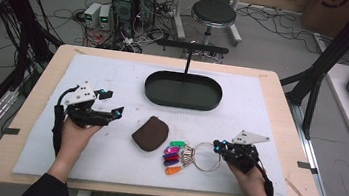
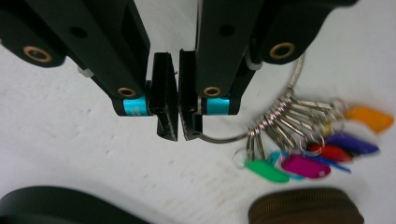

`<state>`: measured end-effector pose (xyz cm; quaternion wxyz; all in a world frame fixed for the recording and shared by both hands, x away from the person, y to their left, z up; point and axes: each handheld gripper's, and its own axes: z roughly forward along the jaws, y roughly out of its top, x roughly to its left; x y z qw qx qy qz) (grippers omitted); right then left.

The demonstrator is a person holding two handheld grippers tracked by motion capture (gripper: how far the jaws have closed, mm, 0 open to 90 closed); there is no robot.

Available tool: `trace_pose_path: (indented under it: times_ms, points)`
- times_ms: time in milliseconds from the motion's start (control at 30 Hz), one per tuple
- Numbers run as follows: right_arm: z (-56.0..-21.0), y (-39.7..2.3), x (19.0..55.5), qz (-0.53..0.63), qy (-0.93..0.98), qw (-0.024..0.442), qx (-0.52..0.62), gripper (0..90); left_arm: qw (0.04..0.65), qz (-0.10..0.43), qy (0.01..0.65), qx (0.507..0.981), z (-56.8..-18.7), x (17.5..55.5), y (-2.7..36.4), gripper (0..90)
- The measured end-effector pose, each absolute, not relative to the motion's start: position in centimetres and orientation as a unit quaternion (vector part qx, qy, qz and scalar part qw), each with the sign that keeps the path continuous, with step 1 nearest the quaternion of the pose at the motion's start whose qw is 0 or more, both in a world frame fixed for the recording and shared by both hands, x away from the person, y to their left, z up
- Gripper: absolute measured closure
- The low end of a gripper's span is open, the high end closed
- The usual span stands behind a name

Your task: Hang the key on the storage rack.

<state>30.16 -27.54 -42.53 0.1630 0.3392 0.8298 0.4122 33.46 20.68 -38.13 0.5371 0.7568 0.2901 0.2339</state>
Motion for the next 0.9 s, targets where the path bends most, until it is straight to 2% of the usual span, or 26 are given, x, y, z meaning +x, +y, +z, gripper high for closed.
trace_pose_path:
  times_ms: [367,633,900]
  points:
    - [-41.6,-28.1,29.8,0.468,0.798,0.147,0.349,87.7,0.537,0.235,0.286,0.759,-38.1,33.4,20.4,28.9]
    - [-41.6,-28.2,29.8,0.506,0.779,0.081,0.360,87.3,0.537,0.235,0.283,0.759,-38.1,33.4,20.3,28.9]
    - [-42.0,-27.7,30.0,0.490,0.791,0.056,0.362,86.2,0.538,0.234,0.282,0.759,-38.1,33.4,20.2,28.9]
